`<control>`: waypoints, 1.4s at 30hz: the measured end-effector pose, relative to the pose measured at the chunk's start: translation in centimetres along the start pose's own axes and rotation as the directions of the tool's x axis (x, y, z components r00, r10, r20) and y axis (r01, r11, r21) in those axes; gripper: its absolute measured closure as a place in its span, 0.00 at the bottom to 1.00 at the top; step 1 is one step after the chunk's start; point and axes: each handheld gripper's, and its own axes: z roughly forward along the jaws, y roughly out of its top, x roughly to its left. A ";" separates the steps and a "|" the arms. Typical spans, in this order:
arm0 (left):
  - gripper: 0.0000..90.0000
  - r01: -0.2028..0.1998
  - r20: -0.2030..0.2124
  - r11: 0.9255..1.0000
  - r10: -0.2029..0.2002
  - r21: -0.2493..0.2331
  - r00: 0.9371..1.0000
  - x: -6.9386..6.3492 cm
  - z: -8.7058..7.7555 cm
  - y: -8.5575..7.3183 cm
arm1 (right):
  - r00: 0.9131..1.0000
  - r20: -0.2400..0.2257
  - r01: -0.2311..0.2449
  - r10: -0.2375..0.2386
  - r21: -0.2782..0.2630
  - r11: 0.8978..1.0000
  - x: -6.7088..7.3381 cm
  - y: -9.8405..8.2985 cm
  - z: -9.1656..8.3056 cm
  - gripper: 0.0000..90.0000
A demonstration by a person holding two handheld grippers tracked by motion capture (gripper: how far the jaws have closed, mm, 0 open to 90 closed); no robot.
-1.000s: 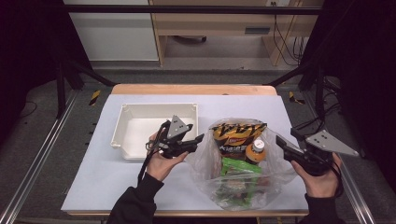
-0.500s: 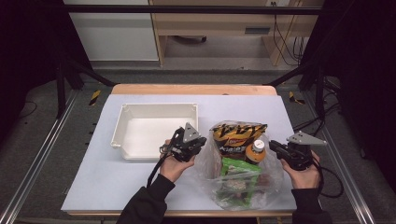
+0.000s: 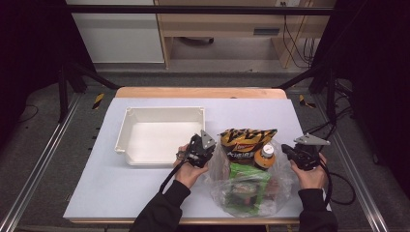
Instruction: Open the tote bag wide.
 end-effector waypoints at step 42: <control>0.48 0.124 0.144 0.970 -0.095 -0.210 0.985 -1.2 -5.3 -3.2 | 1.000 -0.022 -0.022 0.016 -0.307 0.952 1.0 -0.4 -8.2 0.48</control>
